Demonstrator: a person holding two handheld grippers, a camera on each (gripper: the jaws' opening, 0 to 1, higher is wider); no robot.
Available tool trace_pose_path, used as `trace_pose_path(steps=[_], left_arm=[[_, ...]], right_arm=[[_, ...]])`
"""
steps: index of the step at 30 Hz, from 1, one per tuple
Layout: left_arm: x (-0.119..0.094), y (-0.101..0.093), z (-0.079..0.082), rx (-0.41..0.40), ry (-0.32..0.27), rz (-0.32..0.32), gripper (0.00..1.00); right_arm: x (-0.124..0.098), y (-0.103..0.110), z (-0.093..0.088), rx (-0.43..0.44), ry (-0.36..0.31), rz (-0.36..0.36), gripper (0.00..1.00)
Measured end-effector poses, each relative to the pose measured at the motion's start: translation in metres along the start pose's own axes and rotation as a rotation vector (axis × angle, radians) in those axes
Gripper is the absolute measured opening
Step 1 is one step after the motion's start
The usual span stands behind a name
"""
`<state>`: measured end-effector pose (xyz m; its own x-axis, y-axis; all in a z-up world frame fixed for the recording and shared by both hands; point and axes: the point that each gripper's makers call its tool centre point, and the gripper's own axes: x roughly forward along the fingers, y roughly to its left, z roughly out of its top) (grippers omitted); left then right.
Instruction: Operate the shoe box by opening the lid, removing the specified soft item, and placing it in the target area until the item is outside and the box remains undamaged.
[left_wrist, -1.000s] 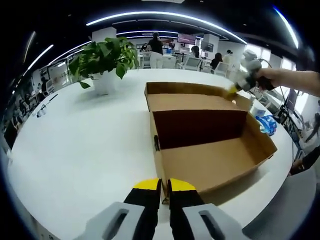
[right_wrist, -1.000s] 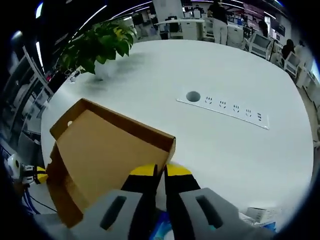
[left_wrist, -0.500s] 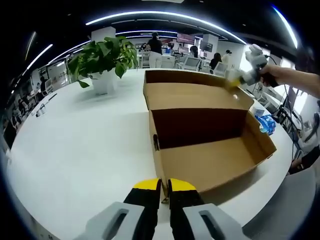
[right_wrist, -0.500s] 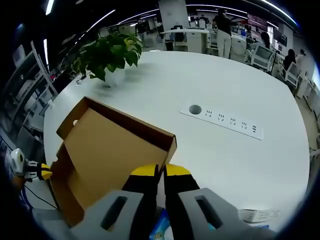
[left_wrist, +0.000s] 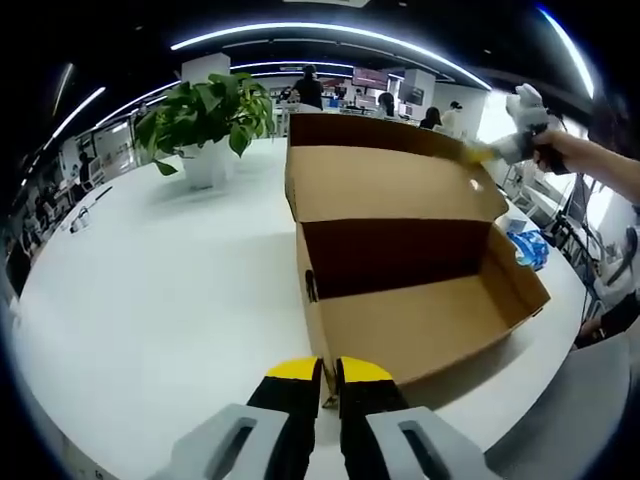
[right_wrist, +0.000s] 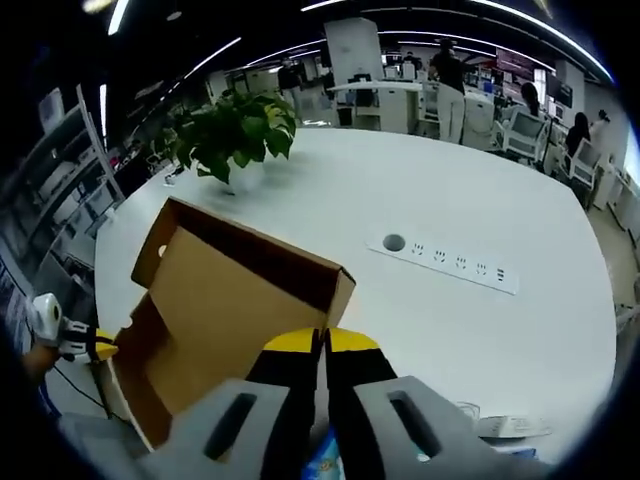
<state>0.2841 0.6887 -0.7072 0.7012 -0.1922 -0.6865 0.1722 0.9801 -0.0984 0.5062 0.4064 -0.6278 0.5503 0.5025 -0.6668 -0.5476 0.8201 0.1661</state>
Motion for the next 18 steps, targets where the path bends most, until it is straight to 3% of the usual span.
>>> trace_pose_path(steps=[18], left_arm=[[0.000, -0.001, 0.001, 0.012, 0.005, -0.009, 0.06]], right_arm=[[-0.035, 0.020, 0.000, 0.002, -0.123, 0.013, 0.00]])
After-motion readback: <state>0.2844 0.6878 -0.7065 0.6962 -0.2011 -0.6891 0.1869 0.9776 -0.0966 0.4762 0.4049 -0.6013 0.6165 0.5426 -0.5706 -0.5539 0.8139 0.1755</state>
